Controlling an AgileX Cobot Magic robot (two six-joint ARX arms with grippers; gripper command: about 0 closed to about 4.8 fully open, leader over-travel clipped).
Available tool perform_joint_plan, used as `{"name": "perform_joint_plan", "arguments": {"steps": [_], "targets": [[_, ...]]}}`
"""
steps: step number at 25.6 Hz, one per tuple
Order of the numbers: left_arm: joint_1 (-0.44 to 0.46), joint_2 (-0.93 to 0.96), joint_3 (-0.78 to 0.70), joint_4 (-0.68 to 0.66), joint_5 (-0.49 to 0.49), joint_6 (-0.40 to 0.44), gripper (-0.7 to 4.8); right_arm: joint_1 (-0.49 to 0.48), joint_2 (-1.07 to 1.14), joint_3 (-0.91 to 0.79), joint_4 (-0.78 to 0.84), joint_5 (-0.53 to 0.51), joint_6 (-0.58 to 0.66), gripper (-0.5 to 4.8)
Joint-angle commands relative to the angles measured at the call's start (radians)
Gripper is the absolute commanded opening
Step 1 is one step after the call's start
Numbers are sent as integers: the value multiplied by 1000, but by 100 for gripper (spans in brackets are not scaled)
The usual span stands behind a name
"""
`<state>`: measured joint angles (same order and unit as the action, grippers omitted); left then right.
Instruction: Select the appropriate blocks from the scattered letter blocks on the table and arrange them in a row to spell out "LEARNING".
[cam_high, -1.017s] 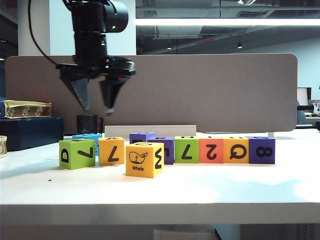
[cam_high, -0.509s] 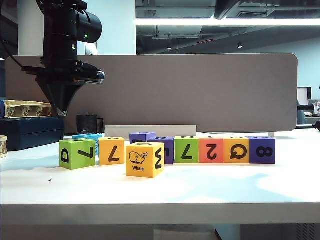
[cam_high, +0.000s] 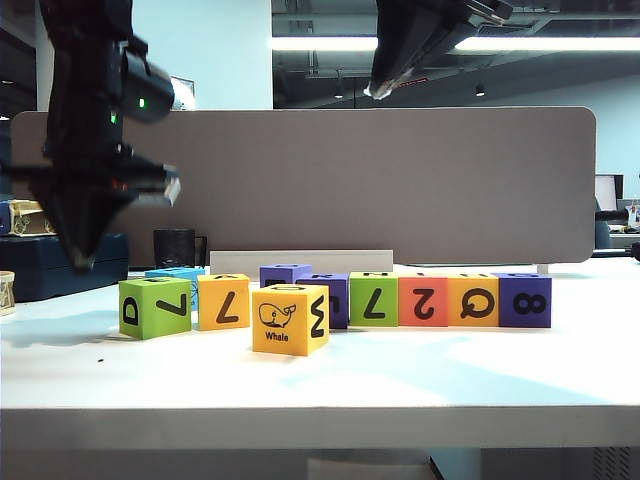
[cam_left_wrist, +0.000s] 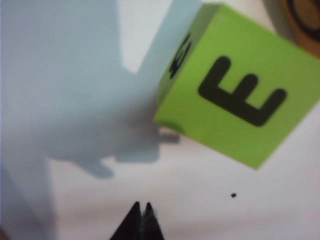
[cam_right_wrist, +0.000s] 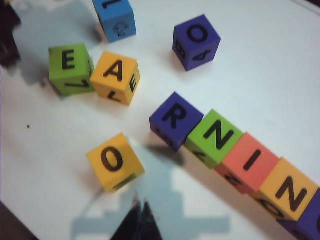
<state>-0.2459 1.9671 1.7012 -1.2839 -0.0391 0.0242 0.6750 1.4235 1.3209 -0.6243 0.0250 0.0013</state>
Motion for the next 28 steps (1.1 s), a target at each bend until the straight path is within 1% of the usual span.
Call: {"name": "perform_joint_plan", "arguments": {"steps": [1,6,7,14,20,22,25,28], "targets": [[1,-6,-69,92,46,-24,-6,2,-2,5,68,-2,-3,-1],[1,-6,-143,221,44,-44,-6,2,-2,5,74,-2,-8,-2],[1,-6,-163,269,43,-56,-6,2,-2,5,74,-2,-8,-1],[0,-2,-184,415,40,-61,-6,2,-2,5,71,-2,-10,-1],[-3,-2,-184,481,50,-58,-6,2,-2,5,67,-2,-10,-2],[-3,-2,-184,510,104,-55,-6,2,-2,5,66,-2,-10,-2],[-3,-2,-184,529,115,-53,-6,2,-2,5,59,-2,-10,-1],[-3,13,-184,553,135,-31,-6,2,-2,5,48,-2,-9,-2]]}}
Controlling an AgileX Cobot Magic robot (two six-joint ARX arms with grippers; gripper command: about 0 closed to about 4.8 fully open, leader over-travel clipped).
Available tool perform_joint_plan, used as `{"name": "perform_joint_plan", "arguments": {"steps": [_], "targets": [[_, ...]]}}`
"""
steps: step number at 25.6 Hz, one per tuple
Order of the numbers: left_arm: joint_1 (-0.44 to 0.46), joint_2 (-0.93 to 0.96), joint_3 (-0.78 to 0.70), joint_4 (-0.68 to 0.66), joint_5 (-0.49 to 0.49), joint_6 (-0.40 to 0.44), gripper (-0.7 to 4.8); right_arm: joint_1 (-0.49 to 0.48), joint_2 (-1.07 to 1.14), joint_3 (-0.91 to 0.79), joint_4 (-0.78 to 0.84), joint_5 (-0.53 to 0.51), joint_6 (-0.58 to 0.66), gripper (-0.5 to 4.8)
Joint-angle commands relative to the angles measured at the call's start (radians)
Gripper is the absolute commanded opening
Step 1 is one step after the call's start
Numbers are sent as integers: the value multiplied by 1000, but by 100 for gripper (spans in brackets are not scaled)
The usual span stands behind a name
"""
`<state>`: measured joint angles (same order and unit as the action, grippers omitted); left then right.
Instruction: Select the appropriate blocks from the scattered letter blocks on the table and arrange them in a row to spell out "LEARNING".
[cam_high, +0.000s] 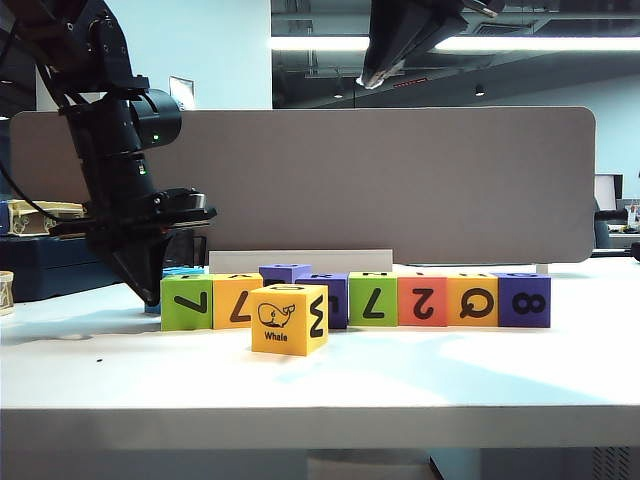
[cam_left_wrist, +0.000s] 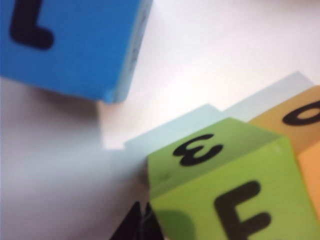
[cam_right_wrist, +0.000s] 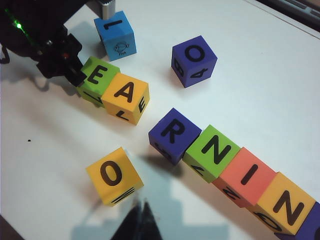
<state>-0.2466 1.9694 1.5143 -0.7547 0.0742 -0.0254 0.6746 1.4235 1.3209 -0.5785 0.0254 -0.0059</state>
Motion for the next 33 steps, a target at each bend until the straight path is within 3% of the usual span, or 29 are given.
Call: {"name": "perform_joint_plan", "arguments": {"steps": [1,17,25,29,33], "targets": [[-2,19,3,29,21,19,-6,2,-2,5,0,-2,-2,-2],[-48,69,6,159,72,123,-6,3,-2,5,-21,-2,-2,-2],[-66,85,5,166,76,122,-6,5,-2,5,-39,-2,-2,-2],[-66,78,7,160,-53,122,-6,5,-2,5,-39,-2,-2,-1],[-66,44,8,130,-61,123,-6,4,-2,5,-38,-2,-2,-1]]}}
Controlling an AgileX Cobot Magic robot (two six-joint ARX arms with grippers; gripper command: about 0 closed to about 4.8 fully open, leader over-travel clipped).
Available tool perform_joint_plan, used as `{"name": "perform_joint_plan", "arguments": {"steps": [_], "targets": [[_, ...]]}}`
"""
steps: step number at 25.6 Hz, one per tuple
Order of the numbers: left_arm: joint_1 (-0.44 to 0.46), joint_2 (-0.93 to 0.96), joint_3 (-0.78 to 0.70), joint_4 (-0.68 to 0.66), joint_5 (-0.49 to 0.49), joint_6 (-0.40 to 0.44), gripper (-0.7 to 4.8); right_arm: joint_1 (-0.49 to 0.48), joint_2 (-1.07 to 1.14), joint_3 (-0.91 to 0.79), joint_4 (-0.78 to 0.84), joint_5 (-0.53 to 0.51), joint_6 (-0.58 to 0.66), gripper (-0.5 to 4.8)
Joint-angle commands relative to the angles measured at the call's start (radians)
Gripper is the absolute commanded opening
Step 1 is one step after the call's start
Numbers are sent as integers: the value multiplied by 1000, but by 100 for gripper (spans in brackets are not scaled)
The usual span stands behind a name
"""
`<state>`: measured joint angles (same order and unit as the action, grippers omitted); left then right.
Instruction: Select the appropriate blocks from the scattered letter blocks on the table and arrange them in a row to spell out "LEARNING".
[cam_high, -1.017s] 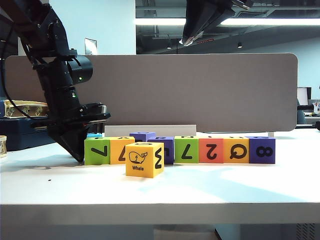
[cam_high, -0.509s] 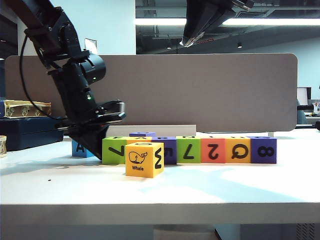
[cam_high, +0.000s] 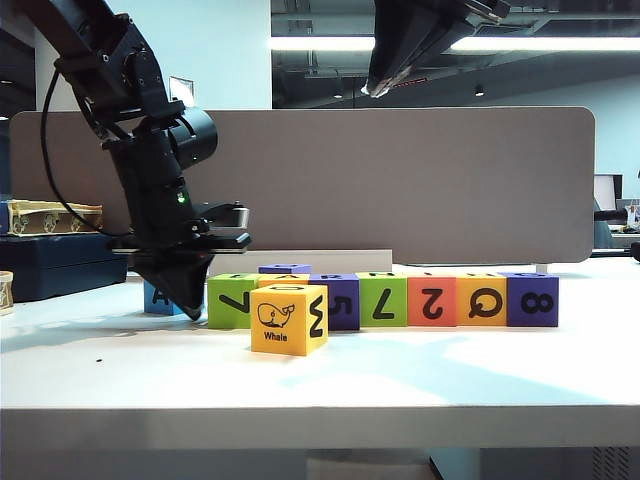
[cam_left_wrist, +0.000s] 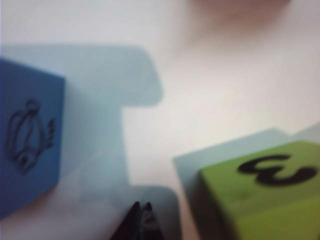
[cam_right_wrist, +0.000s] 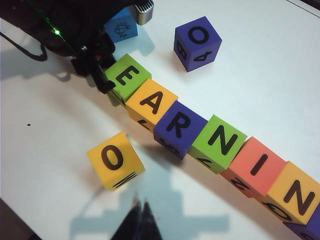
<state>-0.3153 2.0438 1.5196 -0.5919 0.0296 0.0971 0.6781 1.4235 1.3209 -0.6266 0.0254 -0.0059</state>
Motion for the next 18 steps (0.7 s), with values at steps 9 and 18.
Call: {"name": "perform_joint_plan", "arguments": {"steps": [9,18], "targets": [[3,-160,3,113,-19,0,42,1,-2,5,17,-2,-2,-1],[18,-138,2,225,-54,67,376,2,-2,5,-11,-2,-2,-2]]}}
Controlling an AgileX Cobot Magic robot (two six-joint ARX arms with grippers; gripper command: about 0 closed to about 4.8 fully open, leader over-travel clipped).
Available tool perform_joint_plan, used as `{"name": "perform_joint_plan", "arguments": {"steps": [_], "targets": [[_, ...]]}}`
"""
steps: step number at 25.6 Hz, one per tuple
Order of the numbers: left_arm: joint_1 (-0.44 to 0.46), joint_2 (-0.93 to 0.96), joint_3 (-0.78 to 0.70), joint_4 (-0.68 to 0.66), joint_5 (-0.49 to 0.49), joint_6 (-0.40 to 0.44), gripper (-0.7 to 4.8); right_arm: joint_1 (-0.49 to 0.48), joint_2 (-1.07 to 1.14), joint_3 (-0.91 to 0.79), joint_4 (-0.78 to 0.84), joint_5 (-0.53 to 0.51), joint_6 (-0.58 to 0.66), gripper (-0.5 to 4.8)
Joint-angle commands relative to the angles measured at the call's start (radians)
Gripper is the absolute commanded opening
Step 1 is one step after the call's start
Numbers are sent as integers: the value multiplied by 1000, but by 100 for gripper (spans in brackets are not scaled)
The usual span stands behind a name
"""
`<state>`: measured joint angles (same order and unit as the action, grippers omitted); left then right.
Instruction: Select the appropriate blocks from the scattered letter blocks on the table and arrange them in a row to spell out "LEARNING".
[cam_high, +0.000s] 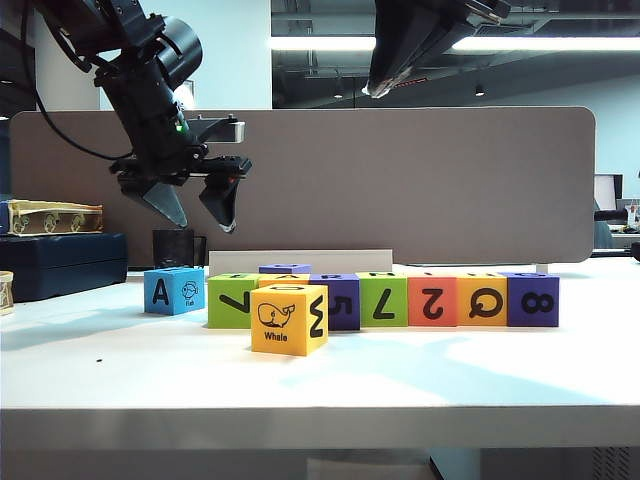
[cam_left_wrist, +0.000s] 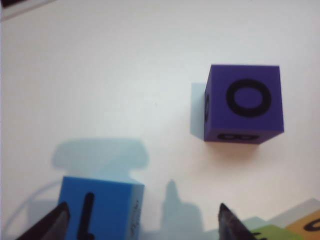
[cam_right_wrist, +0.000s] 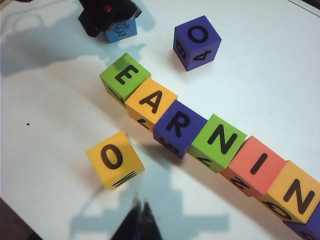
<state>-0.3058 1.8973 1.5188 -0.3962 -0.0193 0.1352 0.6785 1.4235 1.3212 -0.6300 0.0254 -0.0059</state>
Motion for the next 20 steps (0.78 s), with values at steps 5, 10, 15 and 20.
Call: {"name": "perform_joint_plan", "arguments": {"steps": [5,10,15,20], "targets": [[68,48,3,31,22,29,435,3,-2,5,-33,-2,-2,-1],[121,77,2,27,112,22,445,3,-2,5,-29,-2,-2,-2],[126,121,3,30,111,22,445,3,-2,6,-29,-2,-2,-2],[125,140,3,31,110,22,417,3,-2,6,-32,-2,-2,-2]]}}
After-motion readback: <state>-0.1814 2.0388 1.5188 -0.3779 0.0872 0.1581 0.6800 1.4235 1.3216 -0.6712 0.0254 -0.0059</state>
